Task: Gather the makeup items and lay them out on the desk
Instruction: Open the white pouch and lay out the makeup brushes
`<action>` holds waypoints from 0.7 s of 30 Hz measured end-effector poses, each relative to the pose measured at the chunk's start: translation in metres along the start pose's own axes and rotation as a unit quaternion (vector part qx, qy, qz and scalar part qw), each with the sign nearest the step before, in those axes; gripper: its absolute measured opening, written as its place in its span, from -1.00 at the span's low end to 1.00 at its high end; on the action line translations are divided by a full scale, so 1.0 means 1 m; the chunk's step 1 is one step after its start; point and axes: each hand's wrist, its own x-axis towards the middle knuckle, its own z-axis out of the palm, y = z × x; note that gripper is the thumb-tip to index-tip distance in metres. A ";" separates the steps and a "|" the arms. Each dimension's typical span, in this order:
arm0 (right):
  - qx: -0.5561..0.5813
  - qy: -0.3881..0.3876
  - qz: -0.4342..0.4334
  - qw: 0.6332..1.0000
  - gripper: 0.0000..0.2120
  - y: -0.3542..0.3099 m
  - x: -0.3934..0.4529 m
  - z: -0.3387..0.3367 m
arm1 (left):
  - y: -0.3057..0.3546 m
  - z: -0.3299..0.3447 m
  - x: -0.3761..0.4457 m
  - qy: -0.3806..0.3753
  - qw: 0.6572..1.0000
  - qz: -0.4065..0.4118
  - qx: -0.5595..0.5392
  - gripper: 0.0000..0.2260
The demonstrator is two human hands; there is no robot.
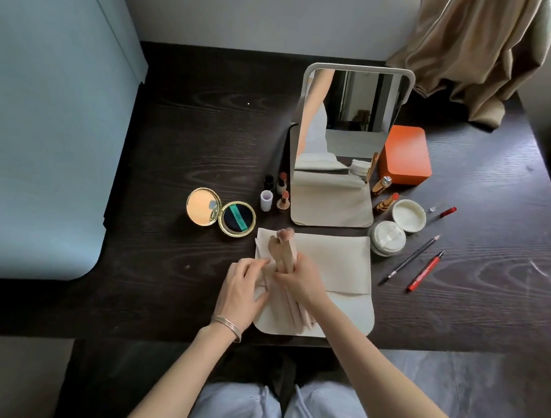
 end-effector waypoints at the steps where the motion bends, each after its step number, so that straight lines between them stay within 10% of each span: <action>1: -0.004 0.018 0.004 1.000 -0.72 0.001 0.000 0.001 | 0.001 0.001 0.000 -0.006 1.000 0.006 0.017 -0.57; 21: 0.046 0.097 0.050 0.993 -0.82 0.007 -0.006 0.007 | -0.003 -0.003 0.001 -0.045 0.993 0.039 0.100 -0.54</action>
